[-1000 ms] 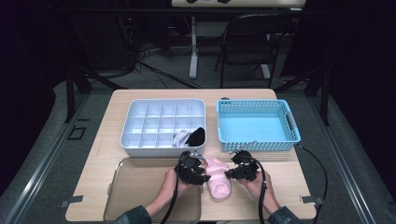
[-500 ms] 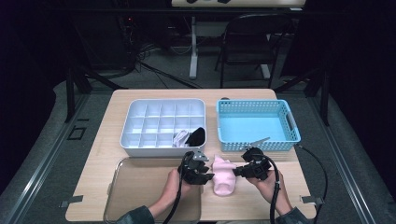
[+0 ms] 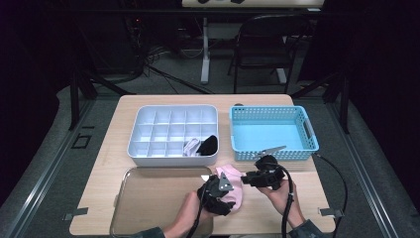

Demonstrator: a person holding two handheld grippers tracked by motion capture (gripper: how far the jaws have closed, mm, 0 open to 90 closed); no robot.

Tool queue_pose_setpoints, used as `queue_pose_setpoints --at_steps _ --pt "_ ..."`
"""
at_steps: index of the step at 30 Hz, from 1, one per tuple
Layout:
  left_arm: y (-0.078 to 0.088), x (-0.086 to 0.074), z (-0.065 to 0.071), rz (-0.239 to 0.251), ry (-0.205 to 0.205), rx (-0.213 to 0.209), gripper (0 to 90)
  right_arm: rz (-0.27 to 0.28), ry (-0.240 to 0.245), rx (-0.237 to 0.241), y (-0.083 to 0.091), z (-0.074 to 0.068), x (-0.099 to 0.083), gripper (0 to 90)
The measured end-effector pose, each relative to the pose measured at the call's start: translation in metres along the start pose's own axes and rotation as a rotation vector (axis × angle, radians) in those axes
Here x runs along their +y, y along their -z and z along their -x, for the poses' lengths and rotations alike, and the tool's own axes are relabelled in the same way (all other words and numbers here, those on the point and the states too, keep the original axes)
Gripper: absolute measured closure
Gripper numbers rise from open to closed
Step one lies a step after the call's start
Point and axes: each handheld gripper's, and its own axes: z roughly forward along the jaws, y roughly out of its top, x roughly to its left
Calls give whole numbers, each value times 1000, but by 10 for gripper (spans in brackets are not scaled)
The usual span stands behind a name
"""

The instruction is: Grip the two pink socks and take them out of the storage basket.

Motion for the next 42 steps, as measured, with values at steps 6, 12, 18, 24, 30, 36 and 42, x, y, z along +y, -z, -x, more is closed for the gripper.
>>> queue_pose_setpoints --at_steps 6,12,18,24,30,36,42 --pt "-17 5 20 -58 -89 27 384 -24 -16 -43 -3 16 -4 630" --pt "-27 6 19 -84 -109 51 520 -29 -39 -32 -8 20 -4 629" --pt "-25 4 16 -57 -130 27 771 -11 -57 -36 -5 24 -4 633" --pt "-6 8 5 8 -68 -34 795 -16 -38 -40 -4 24 -8 626" --pt "38 10 -16 127 -7 -20 796 8 6 -26 1 25 -8 552" --pt "57 3 -41 183 65 0 798 18 114 26 -7 7 -1 495" --pt "63 5 -46 212 74 0 798 30 212 32 -30 -8 5 465"
